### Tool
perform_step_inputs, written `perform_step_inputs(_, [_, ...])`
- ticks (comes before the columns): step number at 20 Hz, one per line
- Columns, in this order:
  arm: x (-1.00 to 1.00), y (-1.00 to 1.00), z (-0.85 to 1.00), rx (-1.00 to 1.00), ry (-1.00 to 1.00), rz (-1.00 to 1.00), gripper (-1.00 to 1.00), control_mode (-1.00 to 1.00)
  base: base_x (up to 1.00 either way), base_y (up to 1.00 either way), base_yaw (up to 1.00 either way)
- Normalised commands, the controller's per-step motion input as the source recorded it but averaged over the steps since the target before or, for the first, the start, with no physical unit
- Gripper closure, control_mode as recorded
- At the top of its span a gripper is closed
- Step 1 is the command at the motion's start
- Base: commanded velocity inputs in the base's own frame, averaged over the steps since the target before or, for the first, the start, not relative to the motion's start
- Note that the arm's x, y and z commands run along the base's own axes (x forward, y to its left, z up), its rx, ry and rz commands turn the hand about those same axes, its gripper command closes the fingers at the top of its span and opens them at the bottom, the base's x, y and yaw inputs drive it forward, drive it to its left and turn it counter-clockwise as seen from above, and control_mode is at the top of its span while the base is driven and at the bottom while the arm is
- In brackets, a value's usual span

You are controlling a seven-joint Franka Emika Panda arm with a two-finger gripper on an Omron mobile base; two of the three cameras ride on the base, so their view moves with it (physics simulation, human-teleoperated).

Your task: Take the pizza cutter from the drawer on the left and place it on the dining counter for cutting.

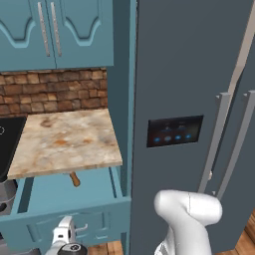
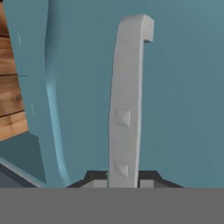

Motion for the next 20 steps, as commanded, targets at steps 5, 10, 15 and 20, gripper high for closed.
perform_step_inputs(5, [-0.73, 0.0, -0.24, 0.0, 0.13, -0.01, 1.0, -1.0, 0.0, 0.0, 0.0])
perform_step_inputs(10, [-0.74, 0.0, -0.28, 0.0, 0.11, 0.0, 1.0, -1.0, 0.0, 0.0, 0.0])
perform_step_inputs(15, [-0.86, 0.0, -0.28, 0.0, 0.05, 0.0, 1.0, -1.0, 0.0, 0.0, 0.0])
perform_step_inputs(20, [-0.83, 0.0, -0.29, 0.0, 0.04, -0.01, 1.0, -1.0, 0.0, 0.0, 0.0])
